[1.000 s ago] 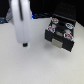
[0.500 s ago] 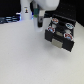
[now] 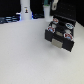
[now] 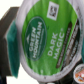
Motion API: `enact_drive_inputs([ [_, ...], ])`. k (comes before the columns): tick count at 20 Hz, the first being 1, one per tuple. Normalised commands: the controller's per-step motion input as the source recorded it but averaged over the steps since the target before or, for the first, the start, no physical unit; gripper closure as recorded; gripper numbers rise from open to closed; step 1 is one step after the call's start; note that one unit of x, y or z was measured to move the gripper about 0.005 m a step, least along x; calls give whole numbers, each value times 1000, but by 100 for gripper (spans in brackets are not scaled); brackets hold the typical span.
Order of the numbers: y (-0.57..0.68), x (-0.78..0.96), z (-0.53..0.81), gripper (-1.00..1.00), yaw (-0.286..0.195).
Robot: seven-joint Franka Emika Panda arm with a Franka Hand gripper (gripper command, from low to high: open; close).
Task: Open the kcup holder, insert the kcup into the holder, and close the kcup holder
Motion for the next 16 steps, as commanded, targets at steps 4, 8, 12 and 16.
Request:
enact_drive_inputs([
  [4, 634, 36, 137, 100, 27],
  [8, 635, 47, 90, 100, 30],
  [12, 604, 36, 24, 100, 46],
  [16, 551, 15, -8, 100, 67],
])
